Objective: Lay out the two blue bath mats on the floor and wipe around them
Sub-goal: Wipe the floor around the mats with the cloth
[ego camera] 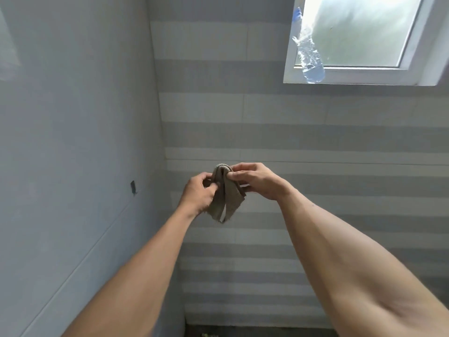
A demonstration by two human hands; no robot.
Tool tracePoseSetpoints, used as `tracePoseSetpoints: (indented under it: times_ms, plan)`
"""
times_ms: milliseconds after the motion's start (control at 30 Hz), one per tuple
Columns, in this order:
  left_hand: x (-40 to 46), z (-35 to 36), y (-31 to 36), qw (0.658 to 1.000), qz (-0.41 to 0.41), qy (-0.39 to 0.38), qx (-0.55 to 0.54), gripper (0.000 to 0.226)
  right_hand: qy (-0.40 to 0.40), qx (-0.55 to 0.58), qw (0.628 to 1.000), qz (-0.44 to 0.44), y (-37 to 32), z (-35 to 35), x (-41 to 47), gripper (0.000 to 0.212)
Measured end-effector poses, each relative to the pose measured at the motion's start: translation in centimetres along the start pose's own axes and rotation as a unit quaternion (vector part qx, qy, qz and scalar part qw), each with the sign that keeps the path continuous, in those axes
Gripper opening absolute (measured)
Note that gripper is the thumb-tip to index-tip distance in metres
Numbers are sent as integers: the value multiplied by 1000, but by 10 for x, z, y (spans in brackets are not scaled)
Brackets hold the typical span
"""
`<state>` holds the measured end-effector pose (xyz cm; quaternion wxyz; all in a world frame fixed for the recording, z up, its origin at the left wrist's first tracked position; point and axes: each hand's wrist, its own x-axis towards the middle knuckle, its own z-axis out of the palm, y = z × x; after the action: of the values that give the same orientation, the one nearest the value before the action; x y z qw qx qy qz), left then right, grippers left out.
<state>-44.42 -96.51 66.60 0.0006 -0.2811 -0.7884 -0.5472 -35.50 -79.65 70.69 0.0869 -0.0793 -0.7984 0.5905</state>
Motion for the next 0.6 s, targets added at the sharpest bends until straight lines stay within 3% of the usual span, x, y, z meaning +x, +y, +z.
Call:
tracePoseSetpoints:
  times_ms: [67,167,367,467,600]
  plan:
    - [-3,26,10,998,-5,-51,-36,9,36,-51,998,16,10,-35,-32,22]
    - [-13,70,24,990,-6,-135,-50,8,107,-127,985,54,30,-87,-90,18]
    - [-51,175,61,943,109,-291,116,14,216,-202,942,159,84,-158,-210,13]
    - [-77,230,80,917,138,-349,139,15,277,-237,908,205,112,-175,-259,17]
    - [-102,298,93,890,93,-434,103,19,336,-263,864,266,144,-193,-310,19]
